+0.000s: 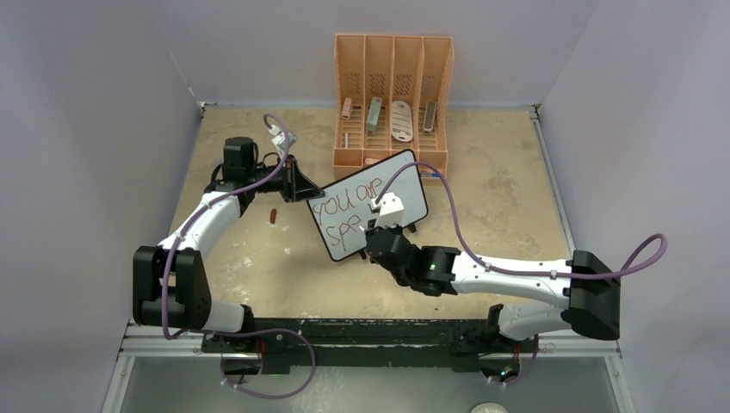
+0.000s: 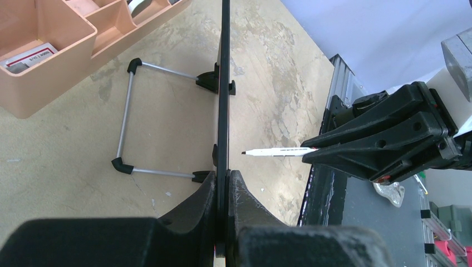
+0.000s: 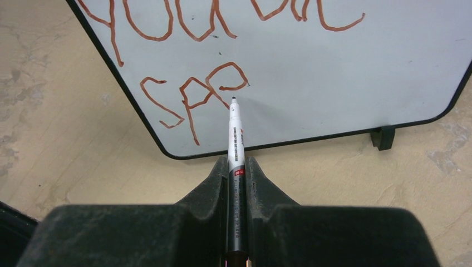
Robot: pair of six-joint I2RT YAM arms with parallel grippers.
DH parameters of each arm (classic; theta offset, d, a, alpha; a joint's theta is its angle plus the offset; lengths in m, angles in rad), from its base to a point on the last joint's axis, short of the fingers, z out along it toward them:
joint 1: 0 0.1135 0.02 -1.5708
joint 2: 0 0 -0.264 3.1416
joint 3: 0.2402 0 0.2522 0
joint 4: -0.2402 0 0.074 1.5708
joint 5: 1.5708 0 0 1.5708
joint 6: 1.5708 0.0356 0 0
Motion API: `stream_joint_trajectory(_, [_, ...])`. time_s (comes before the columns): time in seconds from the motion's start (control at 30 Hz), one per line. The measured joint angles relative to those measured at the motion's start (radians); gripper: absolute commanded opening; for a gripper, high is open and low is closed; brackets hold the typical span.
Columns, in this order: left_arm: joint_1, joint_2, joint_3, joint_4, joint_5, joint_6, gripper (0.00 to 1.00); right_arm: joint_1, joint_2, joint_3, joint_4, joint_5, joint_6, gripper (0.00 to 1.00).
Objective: Write a sentence on the whiteboard
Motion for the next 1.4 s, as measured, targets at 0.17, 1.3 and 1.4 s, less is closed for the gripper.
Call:
stream_joint_trajectory(0.17, [0.000,0.000,0.000,0.000,0.000,0.000,0.00,0.000,0.033,0.000,0.033,-0.029,-0.019,0.00])
stream_joint_trajectory(1.3, [0.000,0.000,0.000,0.000,0.000,0.000,0.00,0.000,0.079,0.000,0.051,-0.049,-0.023,0.00])
stream_joint_trajectory(1.4, [0.000,0.000,0.000,0.000,0.000,0.000,0.00,0.000,0.079,0.000,0.049,-0.048,-0.019,0.00])
